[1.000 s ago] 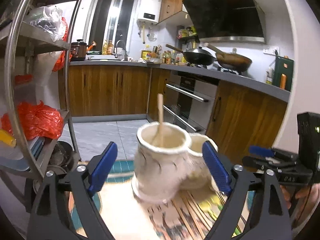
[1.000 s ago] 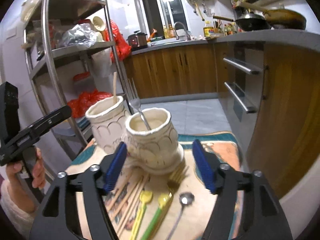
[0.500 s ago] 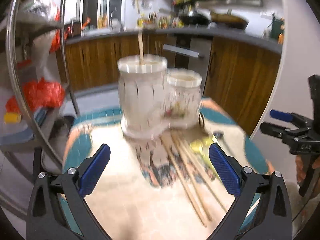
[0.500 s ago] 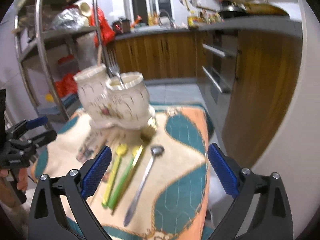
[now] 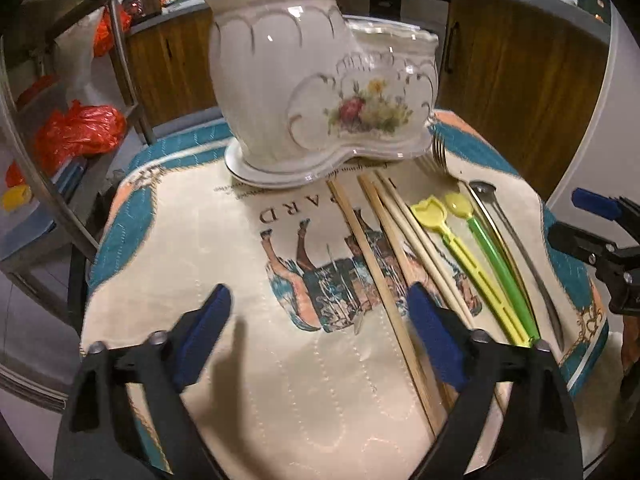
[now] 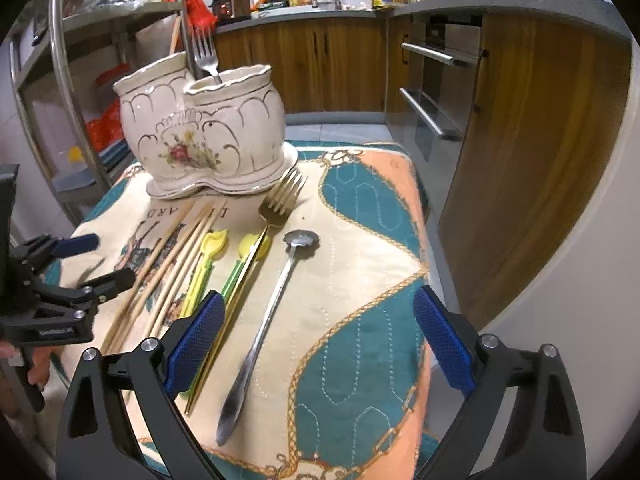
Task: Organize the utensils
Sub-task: 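Grasp another wooden chopstick with the left tool while the right tool grasps the silver spoon, then lift the chopstick and spoon and carry both over the ceramic holder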
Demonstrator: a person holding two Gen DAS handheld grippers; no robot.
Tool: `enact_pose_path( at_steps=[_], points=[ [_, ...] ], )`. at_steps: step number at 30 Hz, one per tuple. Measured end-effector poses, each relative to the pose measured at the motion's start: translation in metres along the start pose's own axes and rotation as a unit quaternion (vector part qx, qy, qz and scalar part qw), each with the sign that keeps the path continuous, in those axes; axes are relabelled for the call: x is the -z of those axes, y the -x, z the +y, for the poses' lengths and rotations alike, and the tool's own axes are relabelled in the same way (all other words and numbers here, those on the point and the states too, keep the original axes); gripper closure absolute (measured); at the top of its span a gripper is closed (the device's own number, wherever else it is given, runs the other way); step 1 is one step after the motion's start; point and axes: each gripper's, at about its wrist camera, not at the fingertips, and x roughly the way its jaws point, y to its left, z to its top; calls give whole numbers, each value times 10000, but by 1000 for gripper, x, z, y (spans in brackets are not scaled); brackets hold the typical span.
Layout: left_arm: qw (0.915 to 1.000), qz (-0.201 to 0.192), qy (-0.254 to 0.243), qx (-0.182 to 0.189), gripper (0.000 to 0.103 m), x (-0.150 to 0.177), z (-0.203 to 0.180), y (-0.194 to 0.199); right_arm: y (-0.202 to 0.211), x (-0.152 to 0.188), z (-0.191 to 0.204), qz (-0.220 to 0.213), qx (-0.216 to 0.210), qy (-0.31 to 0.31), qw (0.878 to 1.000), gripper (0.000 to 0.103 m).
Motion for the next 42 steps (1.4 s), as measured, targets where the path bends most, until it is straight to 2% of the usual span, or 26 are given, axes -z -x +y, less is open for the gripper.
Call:
enact_pose_path(
  at_steps=[3, 4, 8, 10, 12, 17, 19, 21, 23, 25, 28, 30, 34, 37, 42],
  points=[
    [9999, 48, -7, 135, 27, 1, 0, -4, -9, -2, 1, 160, -132, -51, 9998, 31],
    [9998, 50, -17, 175, 32, 1, 0, -4, -13, -2, 1, 229, -211, -81, 9995, 36],
    [9993, 92, -153, 321, 41, 1, -4, -6, -25, -5, 6, 420, -327, -83, 9985, 50],
    [9990, 97, -218, 366, 52, 0, -5, -6, -32, -6, 9, 497, -357, -75, 9981, 59],
    [9986, 148, -295, 425, 57, -3, -5, -8, -40, -9, 13, 568, -351, -46, 9978, 64],
    [9976, 321, -125, 608, 58, -13, -3, -12, -51, -15, 22, 480, -88, 129, 9987, 74],
    [9976, 328, -47, 611, 53, -17, -3, -16, -52, -16, 25, 415, -43, 209, 9989, 84],
    [9983, 293, -88, 506, 52, -19, -8, -19, -53, -15, 26, 372, -86, 219, 9990, 93],
    [9990, 243, -116, 352, 61, -20, -11, -20, -53, -13, 28, 312, -123, 243, 9991, 95],
    [9994, 193, -74, 287, 77, -23, -9, -23, -52, -12, 26, 263, -133, 254, 9992, 97],
    [9992, 166, -95, 348, 86, -24, -6, -24, -48, -12, 24, 156, -180, 228, 9995, 99],
    [9987, 158, -207, 447, 95, -21, -8, -21, -44, -12, 24, 58, -135, 296, 9995, 99],
    [9976, 93, -615, 292, 97, -12, -8, -15, -30, -12, 21, -276, -216, 306, 9989, 99],
    [9976, 53, -563, 410, 97, -11, -2, -9, -16, -15, 18, -565, -345, 275, 9974, 100],
    [9973, -270, -498, 472, 97, -12, 5, 9, 4, -20, 16, -1035, -438, 349, 9931, 100]
  ],
)
